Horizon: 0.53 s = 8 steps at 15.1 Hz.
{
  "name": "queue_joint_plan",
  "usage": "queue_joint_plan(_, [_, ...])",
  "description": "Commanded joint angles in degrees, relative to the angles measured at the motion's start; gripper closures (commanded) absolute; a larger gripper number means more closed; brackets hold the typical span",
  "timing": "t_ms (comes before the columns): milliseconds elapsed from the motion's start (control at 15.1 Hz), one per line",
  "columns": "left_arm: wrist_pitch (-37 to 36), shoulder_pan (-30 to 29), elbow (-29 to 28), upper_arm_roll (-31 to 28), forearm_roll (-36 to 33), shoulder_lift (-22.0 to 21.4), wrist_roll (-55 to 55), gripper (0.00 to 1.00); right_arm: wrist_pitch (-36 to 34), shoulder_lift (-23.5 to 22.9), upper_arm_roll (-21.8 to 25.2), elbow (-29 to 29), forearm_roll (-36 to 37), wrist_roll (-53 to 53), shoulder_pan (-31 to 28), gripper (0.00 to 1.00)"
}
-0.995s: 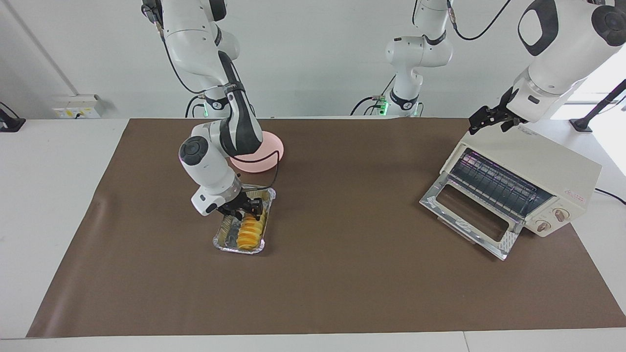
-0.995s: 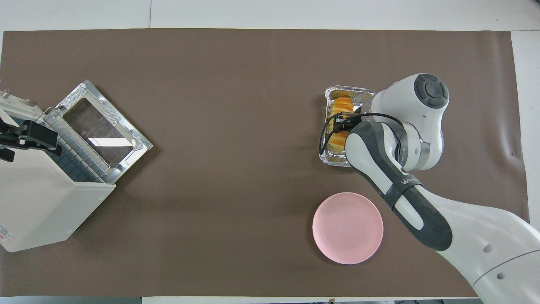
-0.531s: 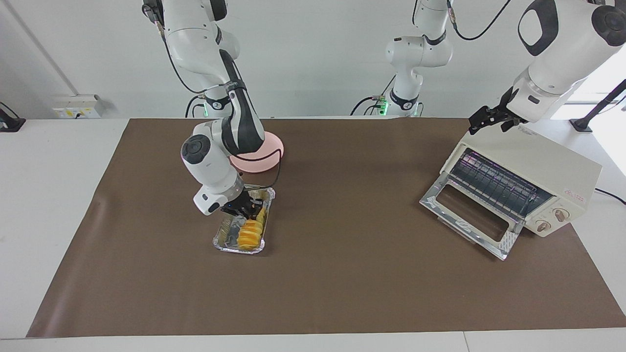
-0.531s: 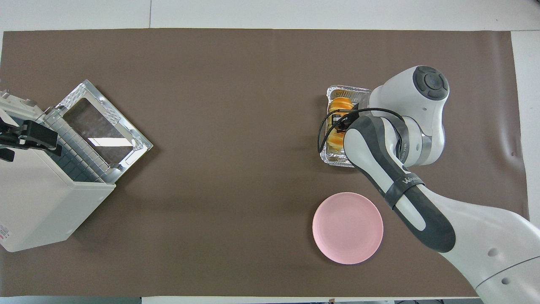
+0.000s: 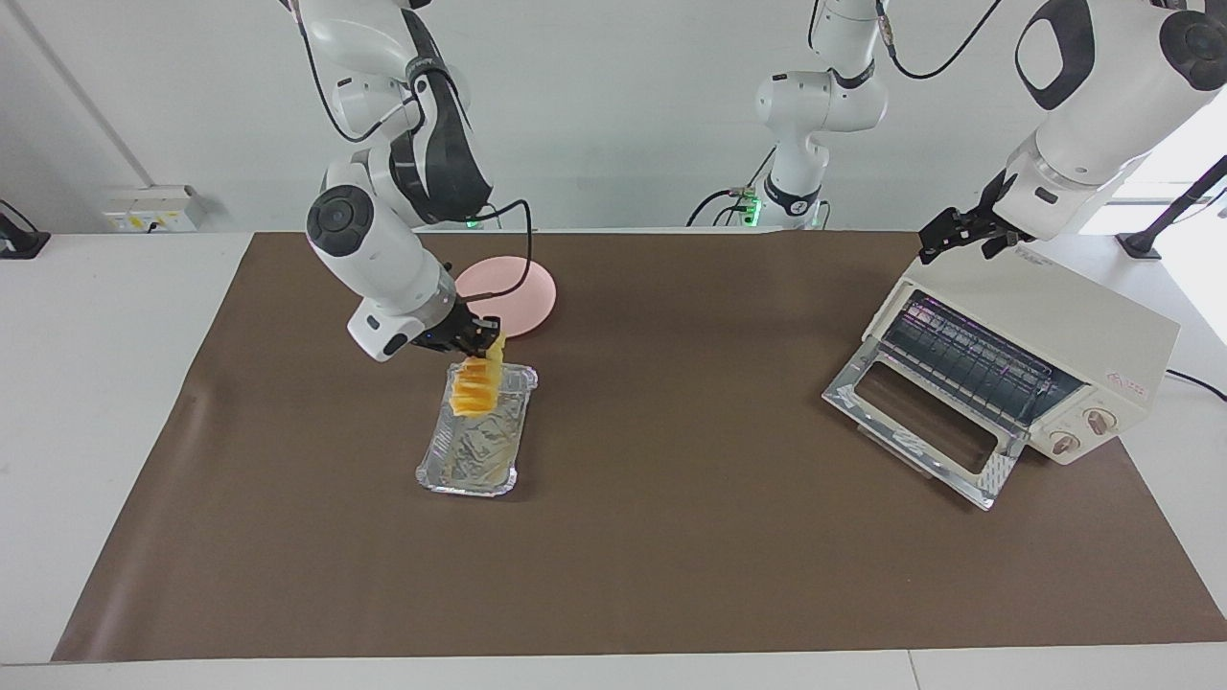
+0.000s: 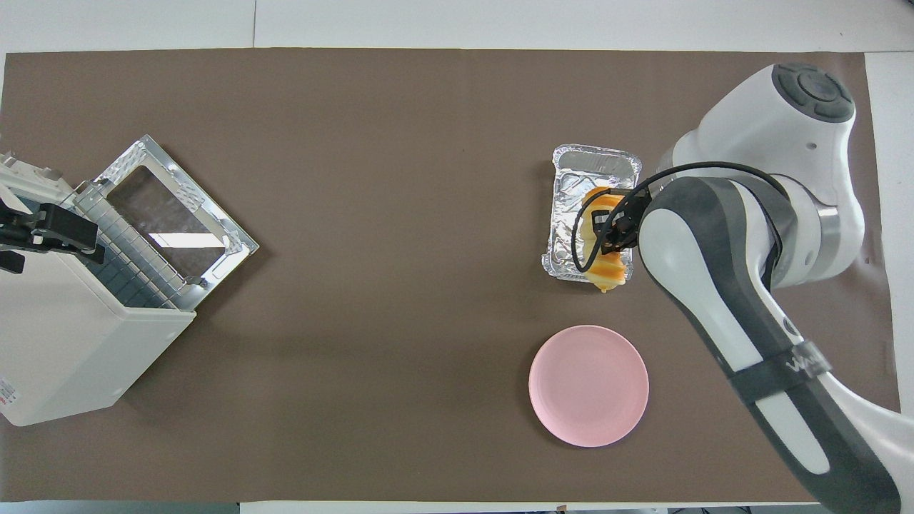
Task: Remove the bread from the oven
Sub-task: 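Lift the bread onto the pink plate and open the right gripper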
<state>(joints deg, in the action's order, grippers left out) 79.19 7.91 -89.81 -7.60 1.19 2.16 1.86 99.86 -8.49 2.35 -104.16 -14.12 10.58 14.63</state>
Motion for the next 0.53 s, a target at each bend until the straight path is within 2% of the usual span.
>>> queue_joint_plan(0, [1.14, -0.35, -1.51, 0.31, -1.02, -1.46, 0.07, 0.0, 0.68, 11.45, -0.41, -15.59, 1.02, 1.11, 1.62, 1.0])
queue_joint_plan(265, [1.14, -0.35, -1.51, 0.31, -1.02, -1.46, 0.07, 0.0, 3.57, 18.85, -1.11, -28.7, 1.02, 0.75, 2.42, 1.0])
queue_joint_plan(464, [1.14, -0.35, -1.42, 0.31, -1.02, -1.46, 0.07, 0.0, 11.64, 22.37, -1.12, -37.23, 1.02, 1.37, 6.28, 1.0])
